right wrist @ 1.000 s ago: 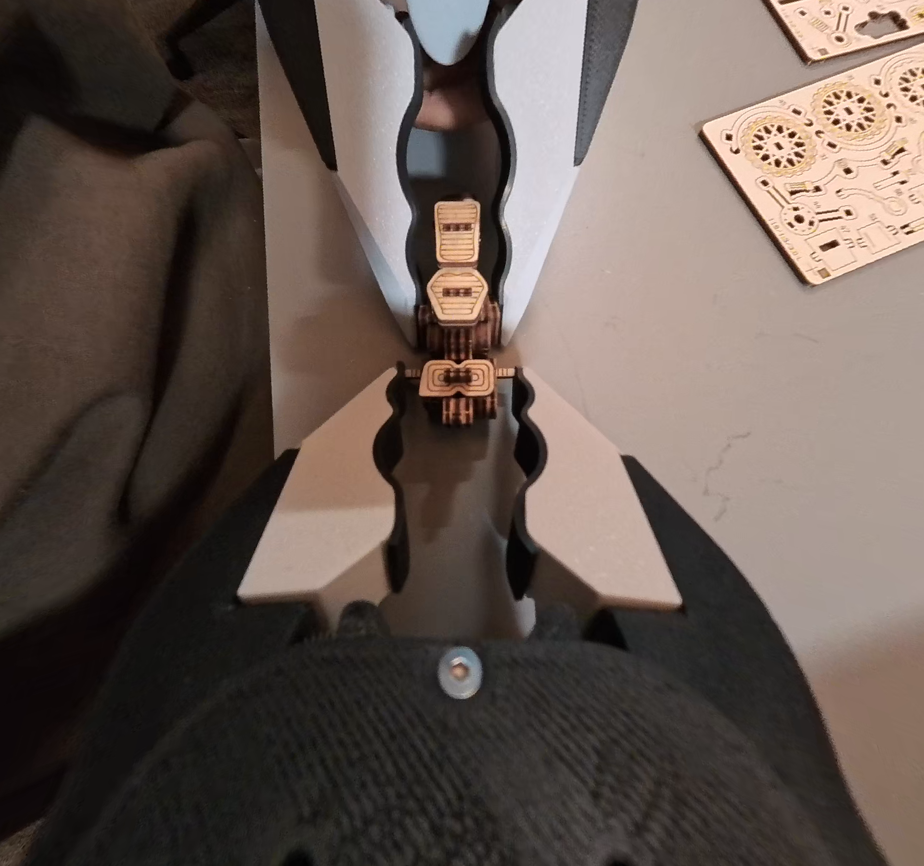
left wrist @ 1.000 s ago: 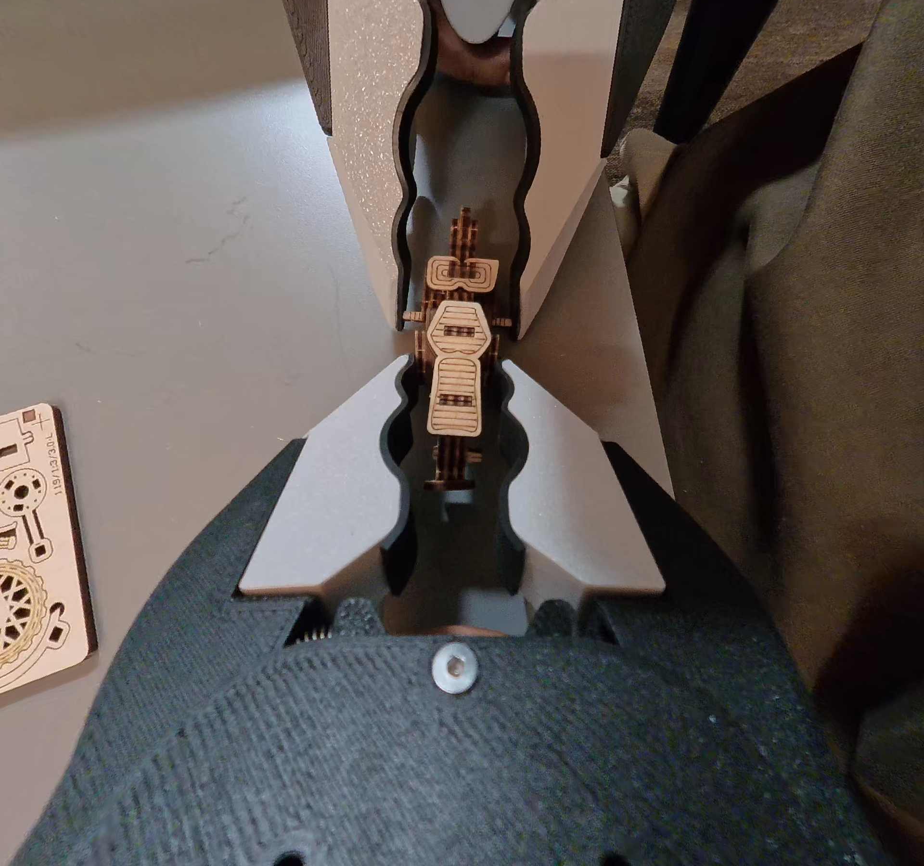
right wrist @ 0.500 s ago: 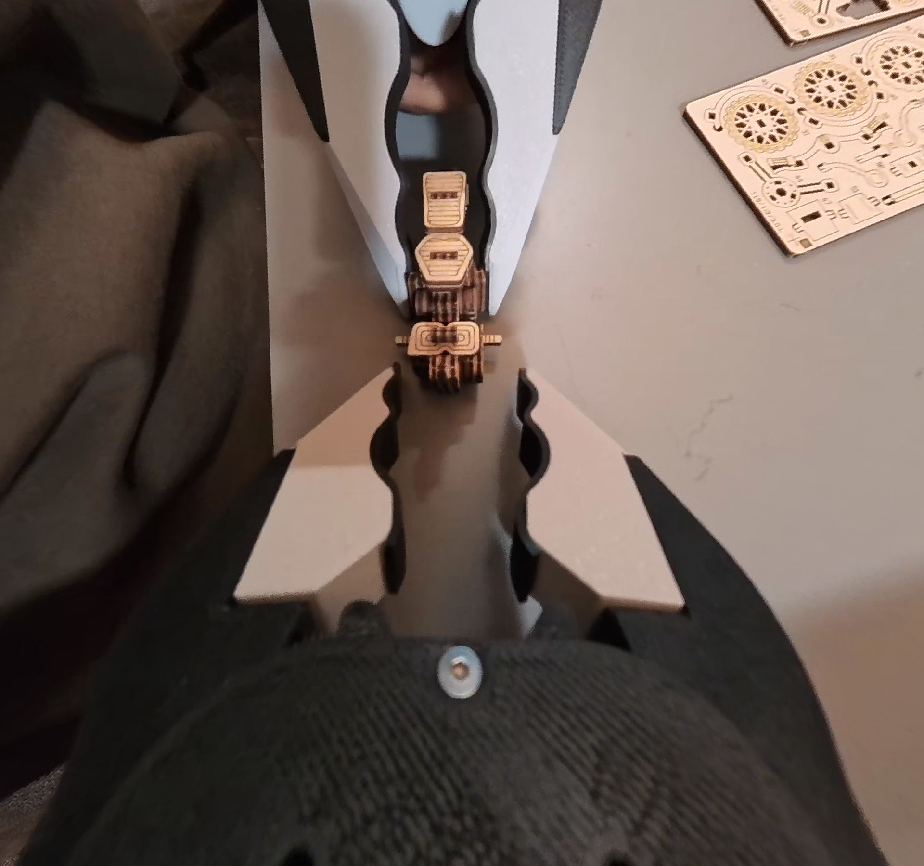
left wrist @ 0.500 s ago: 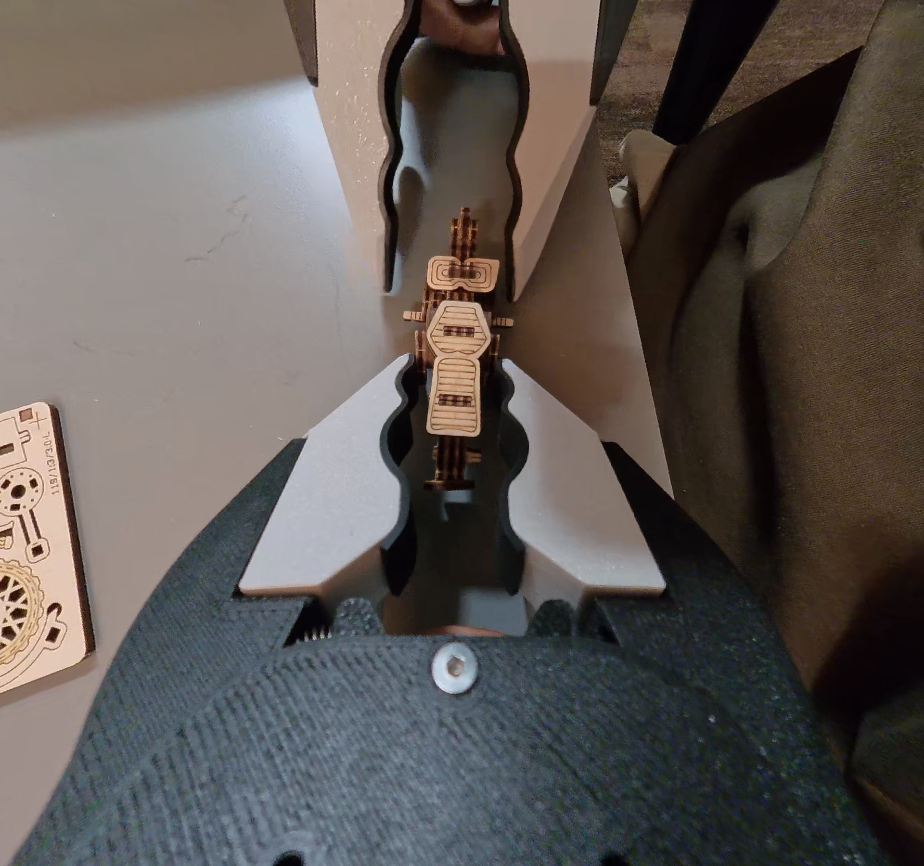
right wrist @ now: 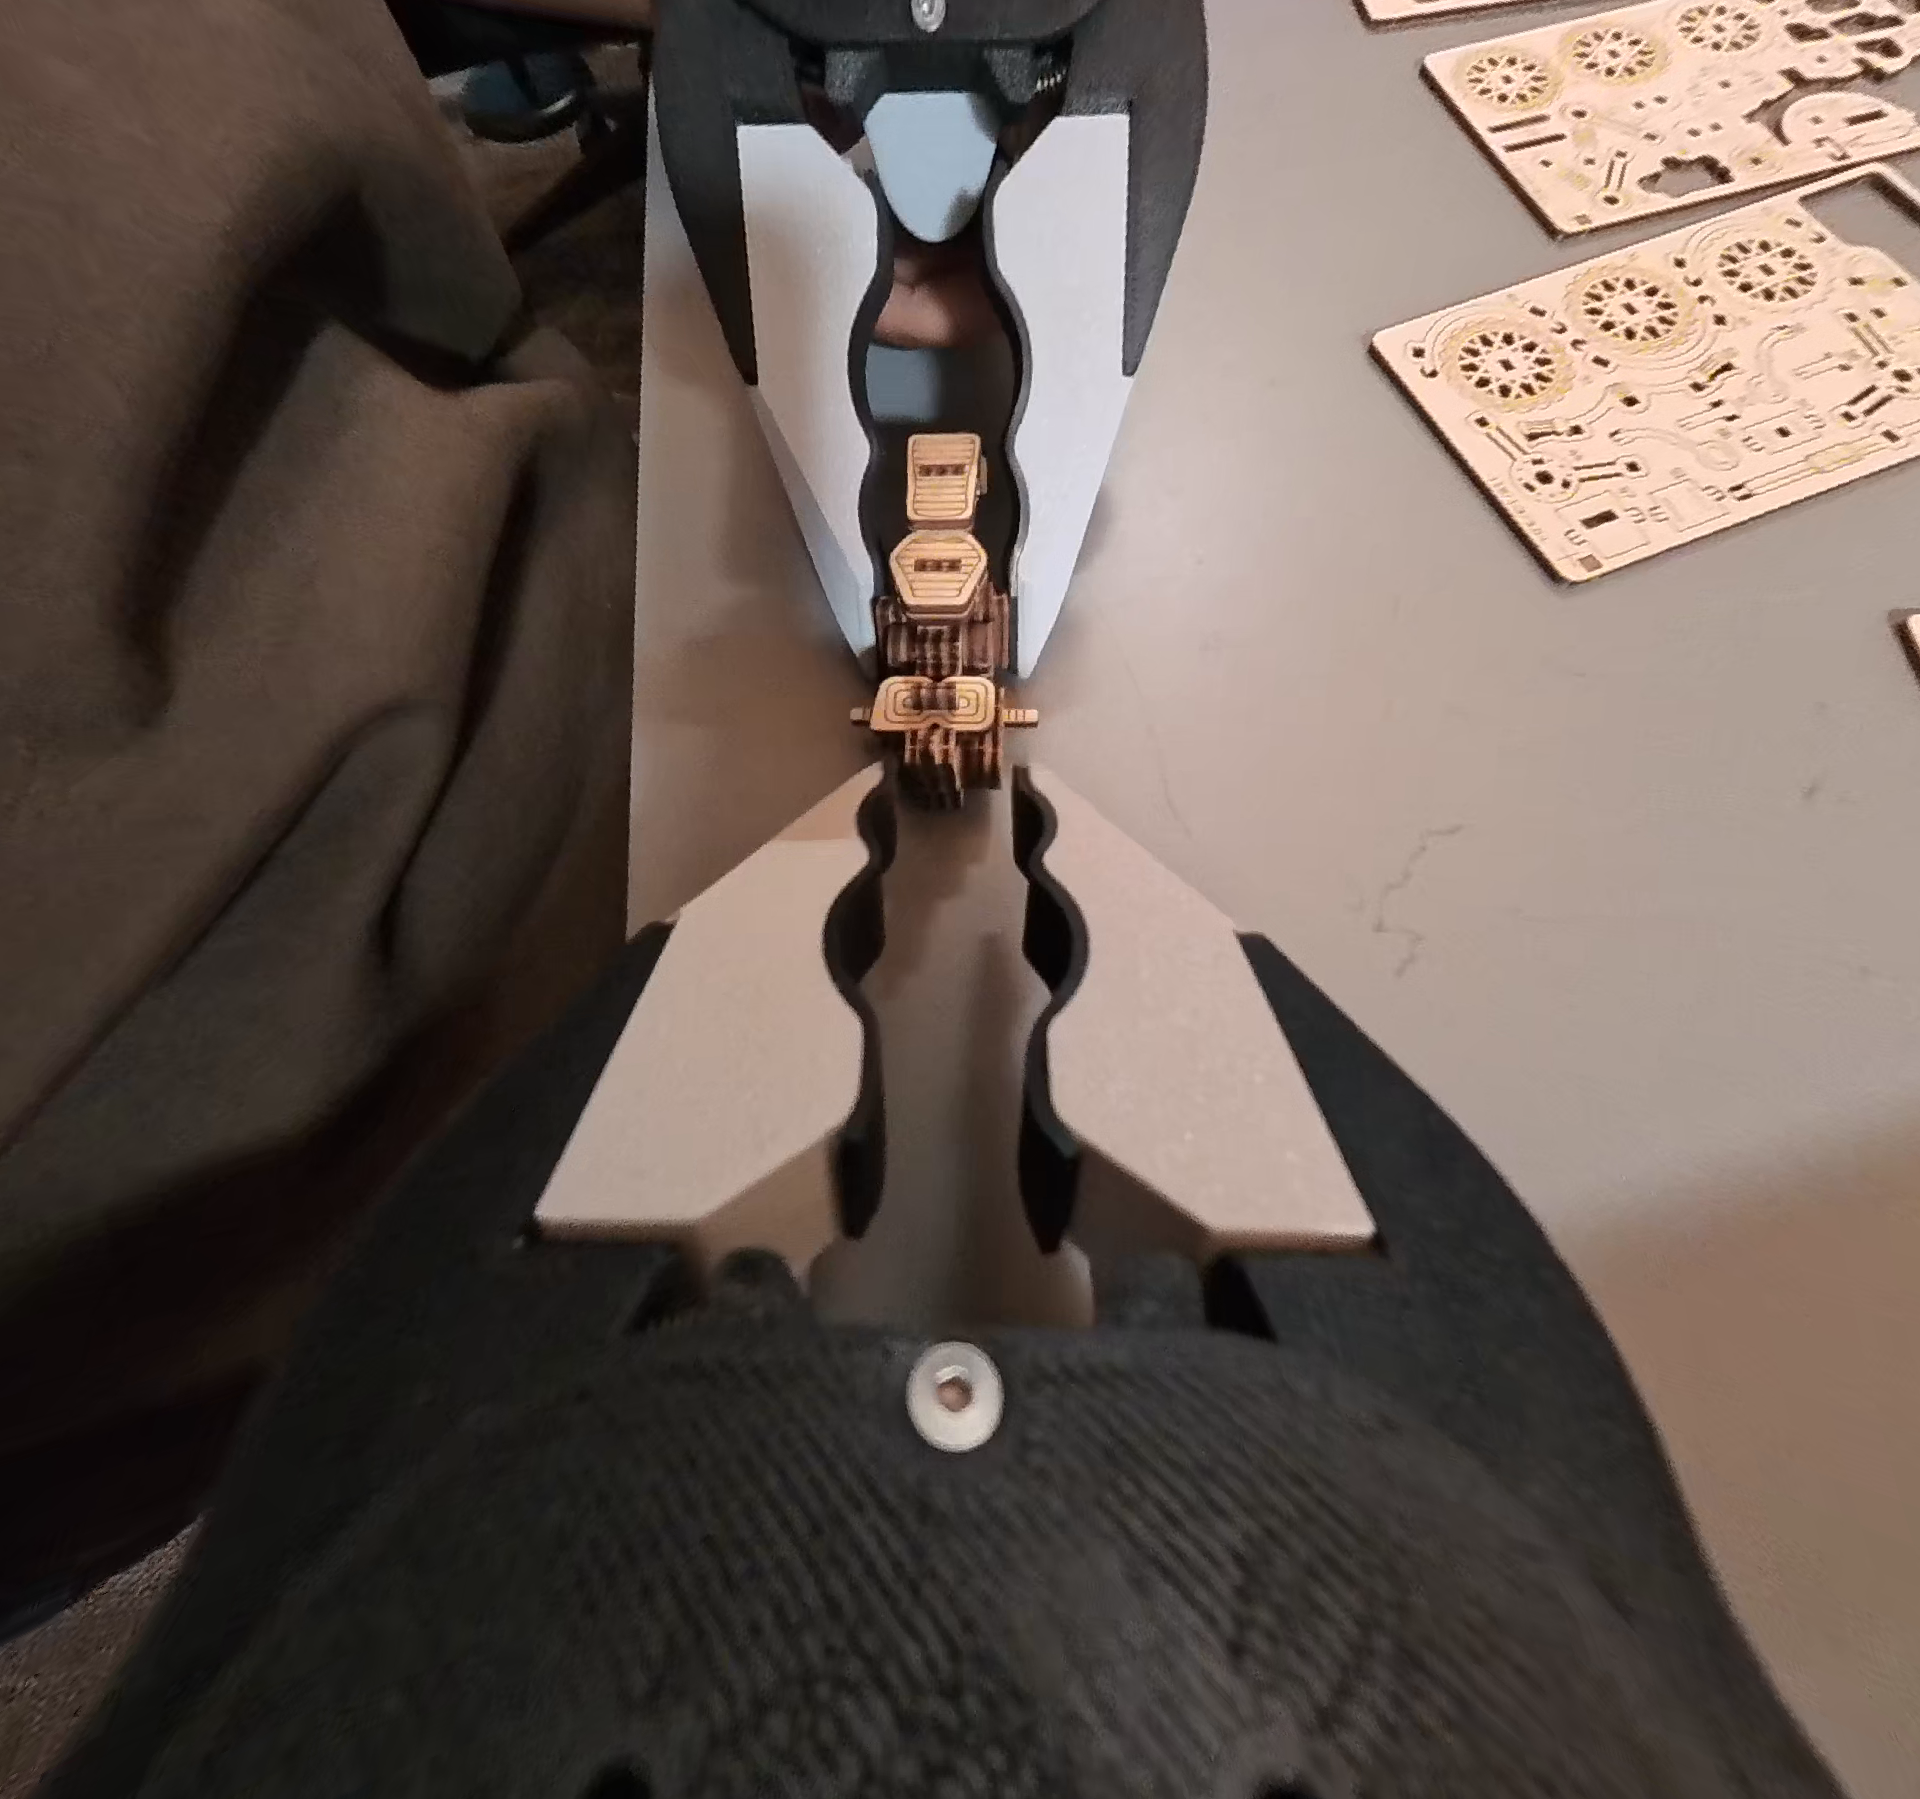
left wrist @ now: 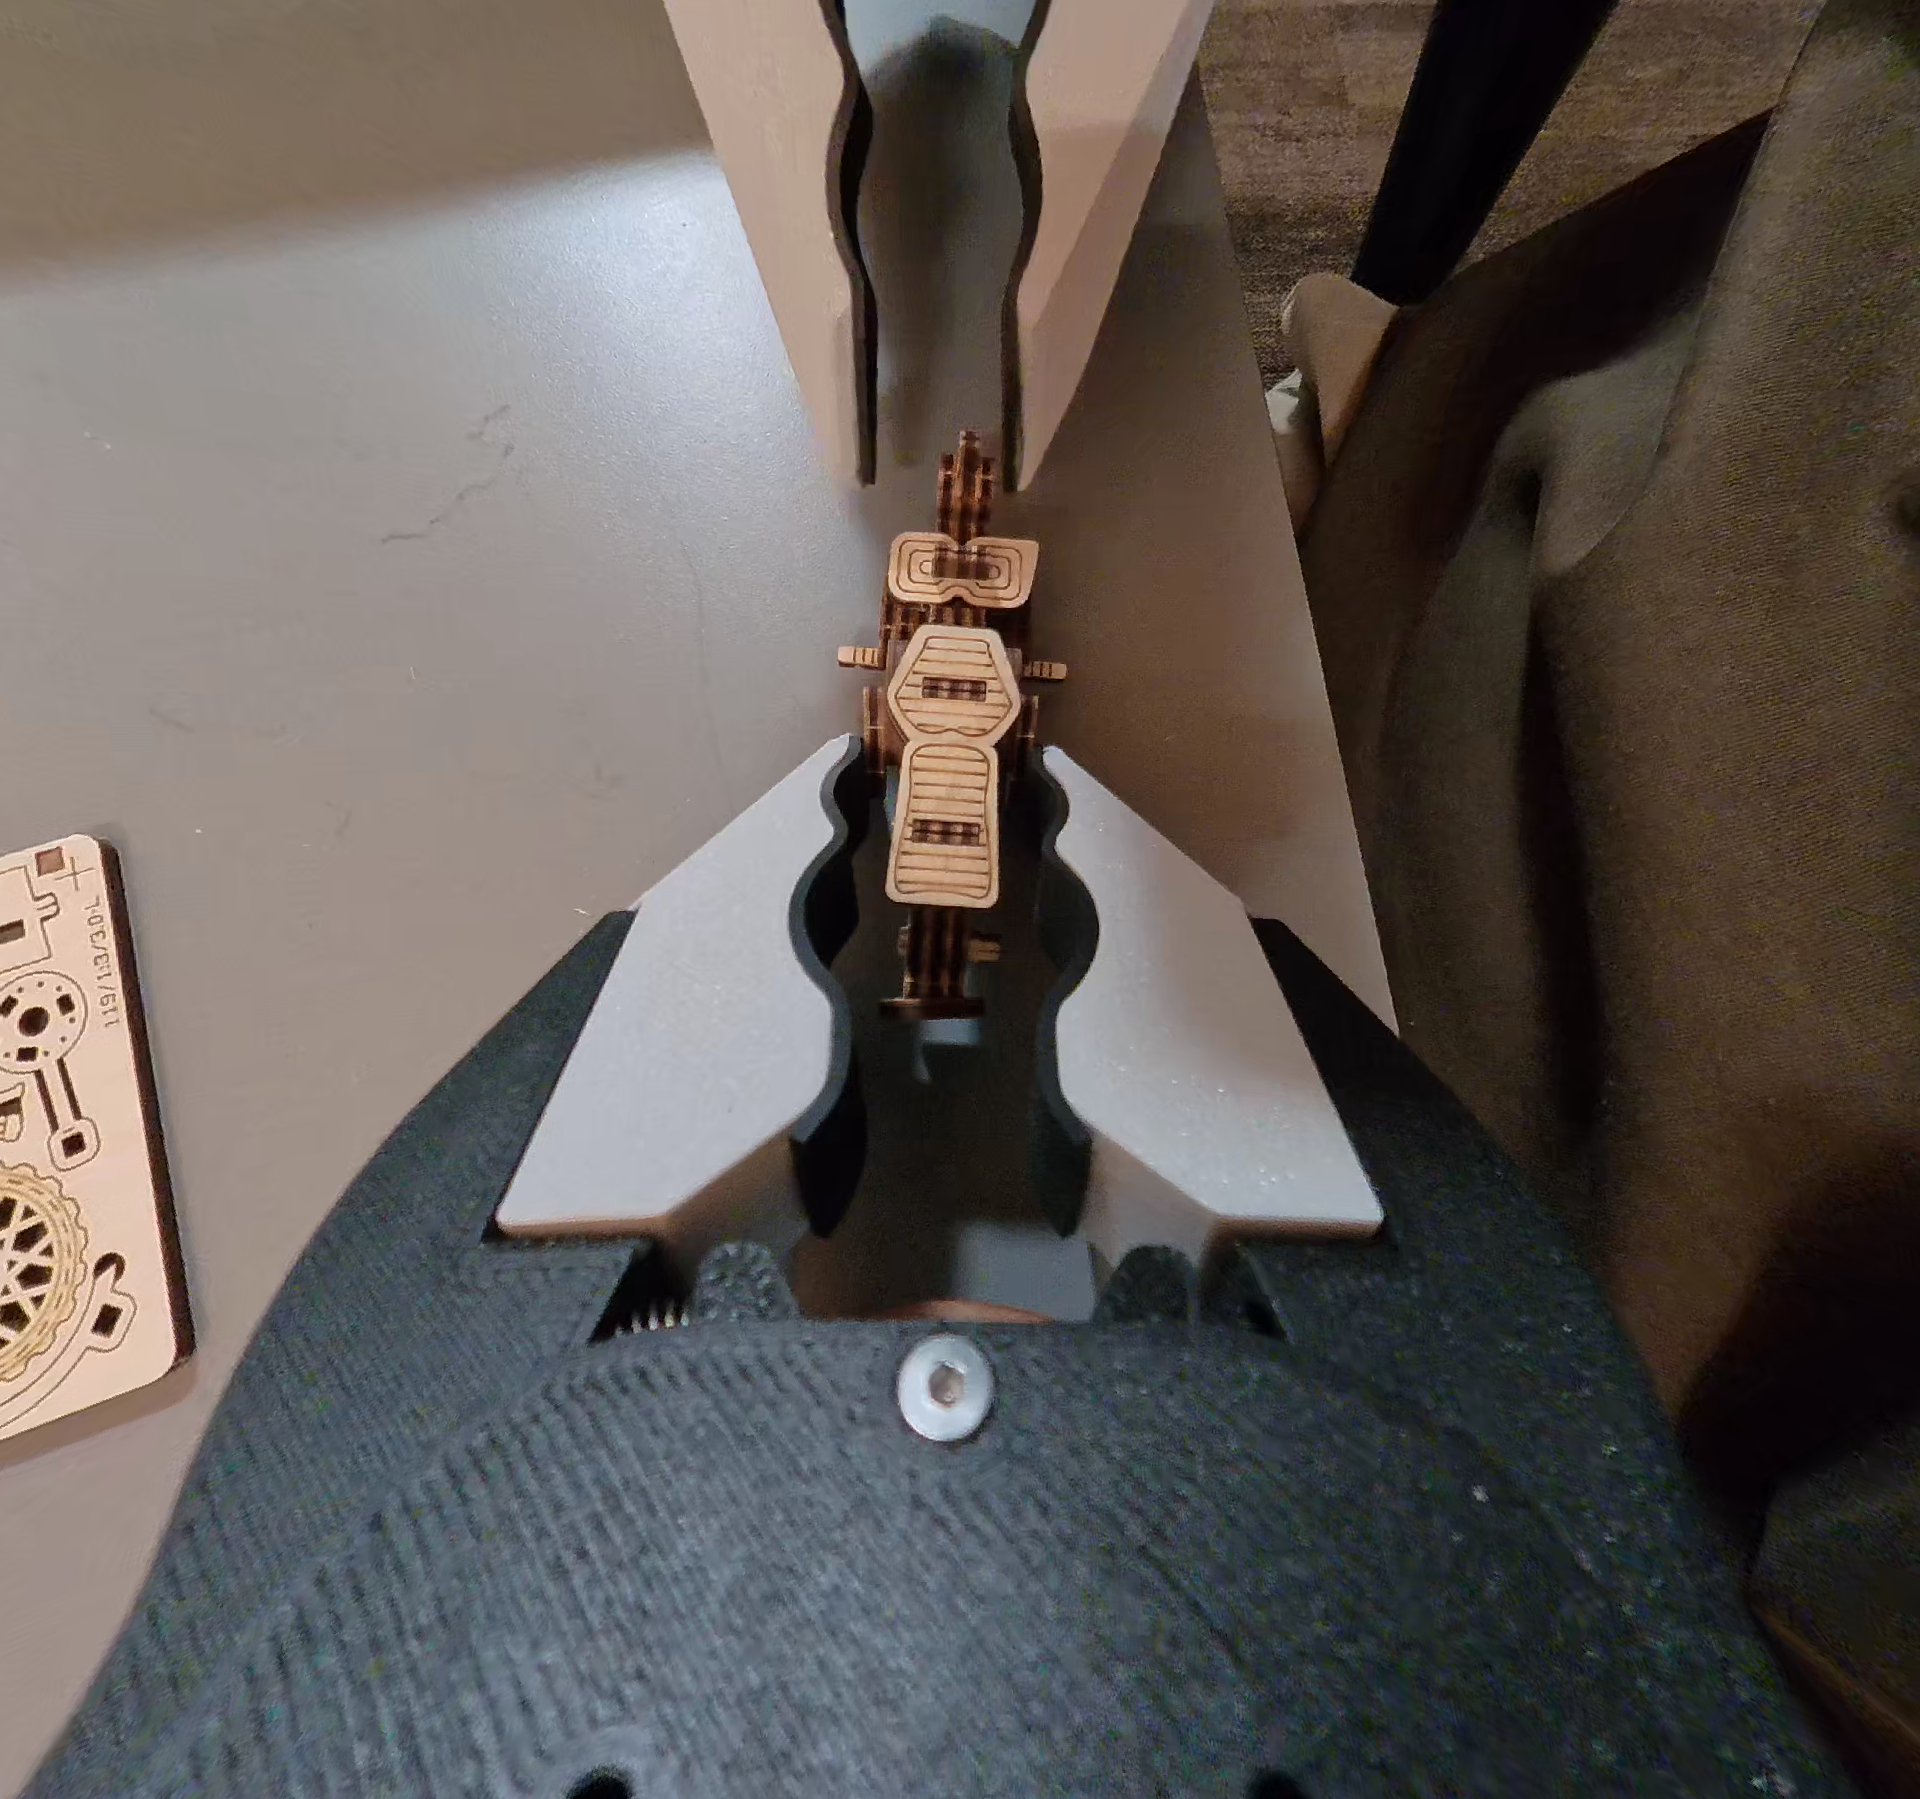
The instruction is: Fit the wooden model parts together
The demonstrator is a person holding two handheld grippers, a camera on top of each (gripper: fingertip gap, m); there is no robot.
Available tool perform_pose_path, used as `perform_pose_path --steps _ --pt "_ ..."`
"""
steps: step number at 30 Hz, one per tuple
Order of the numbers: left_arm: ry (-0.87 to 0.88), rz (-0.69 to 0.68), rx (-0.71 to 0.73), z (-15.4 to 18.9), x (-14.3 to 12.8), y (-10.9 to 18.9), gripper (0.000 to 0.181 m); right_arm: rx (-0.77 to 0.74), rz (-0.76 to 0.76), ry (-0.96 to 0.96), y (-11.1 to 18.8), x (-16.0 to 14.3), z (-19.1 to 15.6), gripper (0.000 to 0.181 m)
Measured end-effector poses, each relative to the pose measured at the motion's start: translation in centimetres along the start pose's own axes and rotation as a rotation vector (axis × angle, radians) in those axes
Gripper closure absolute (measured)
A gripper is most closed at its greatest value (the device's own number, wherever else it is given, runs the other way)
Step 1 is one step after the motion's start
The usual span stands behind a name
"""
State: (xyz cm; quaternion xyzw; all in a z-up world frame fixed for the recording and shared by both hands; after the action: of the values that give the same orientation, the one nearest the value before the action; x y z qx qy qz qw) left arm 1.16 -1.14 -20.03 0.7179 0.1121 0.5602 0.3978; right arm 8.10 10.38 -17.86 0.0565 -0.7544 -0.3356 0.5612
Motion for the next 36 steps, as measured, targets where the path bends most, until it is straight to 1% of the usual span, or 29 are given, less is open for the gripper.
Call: perform_pose_path --steps 9,24,27,32,36 --pt "0.003 0.000 -0.002 0.0 0.0 0.0 0.151 0.006 -0.018 0.018 -0.5 0.1 -0.2 0.174" --pt "0.015 0.003 -0.002 -0.1 0.0 0.1 0.147 -0.003 0.013 -0.024 -0.4 0.3 0.1 0.174" --pt "0.014 0.003 0.002 -0.1 0.0 0.1 0.146 0.004 0.014 -0.062 -0.5 0.1 0.3 0.174" --pt "0.029 0.008 0.001 -0.3 0.0 0.1 0.144 0.037 0.059 -0.163 -0.3 -0.1 0.8 0.174" --pt "0.076 0.052 -0.017 -0.7 0.2 0.6 0.147 0.070 0.106 -0.228 0.1 -0.2 1.0 0.174"
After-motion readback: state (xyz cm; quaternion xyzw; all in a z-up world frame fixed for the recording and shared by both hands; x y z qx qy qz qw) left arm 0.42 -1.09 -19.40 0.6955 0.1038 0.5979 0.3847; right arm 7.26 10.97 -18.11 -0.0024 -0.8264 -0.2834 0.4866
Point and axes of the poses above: each gripper's, where its closed fingertips meet, y back along the fingers, x out of its top, z = x × y across the jaws, the point moved 7 cm from there along y, back along the fingers, and after that the axes turned 9 degrees about x, right-handed, at the moved point
